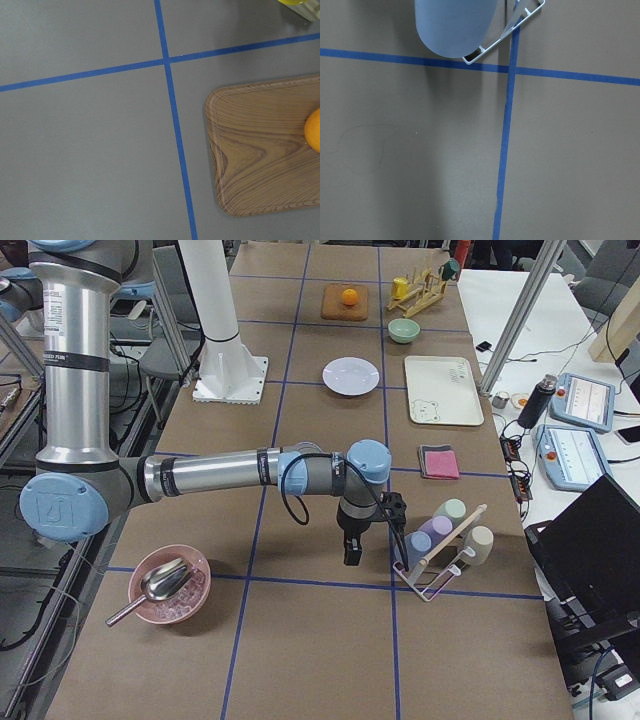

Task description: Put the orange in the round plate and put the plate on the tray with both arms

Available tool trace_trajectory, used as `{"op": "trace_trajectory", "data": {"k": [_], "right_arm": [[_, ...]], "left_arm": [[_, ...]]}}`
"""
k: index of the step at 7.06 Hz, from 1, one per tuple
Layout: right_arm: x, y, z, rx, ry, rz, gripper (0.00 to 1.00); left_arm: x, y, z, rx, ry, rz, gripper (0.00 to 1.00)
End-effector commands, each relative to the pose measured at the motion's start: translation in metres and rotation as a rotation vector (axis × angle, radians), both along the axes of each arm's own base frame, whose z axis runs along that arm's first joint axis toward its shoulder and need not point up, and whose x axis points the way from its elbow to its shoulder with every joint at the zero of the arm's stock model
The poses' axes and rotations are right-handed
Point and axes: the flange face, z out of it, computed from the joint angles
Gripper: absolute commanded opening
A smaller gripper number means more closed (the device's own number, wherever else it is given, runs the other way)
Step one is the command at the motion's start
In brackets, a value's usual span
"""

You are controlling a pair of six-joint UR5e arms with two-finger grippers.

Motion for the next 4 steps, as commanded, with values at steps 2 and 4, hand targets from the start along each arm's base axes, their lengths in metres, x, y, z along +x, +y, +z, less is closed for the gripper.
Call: {"op": "trace_trajectory", "data": {"k": [2, 4], "right_arm": [[-0.001, -0.009, -0.022, 0.047, -0.011, 0.001, 1.0], [-0.003, -0.018, -0.033, 0.071, -0.011, -0.001, 1.0]], "left_arm": [[0.0, -0.001, -0.002, 0.008, -0.002, 0.001, 0.99], [-0.001, -0.011, -0.012, 0.033, -0.002, -0.005, 0.99]]}}
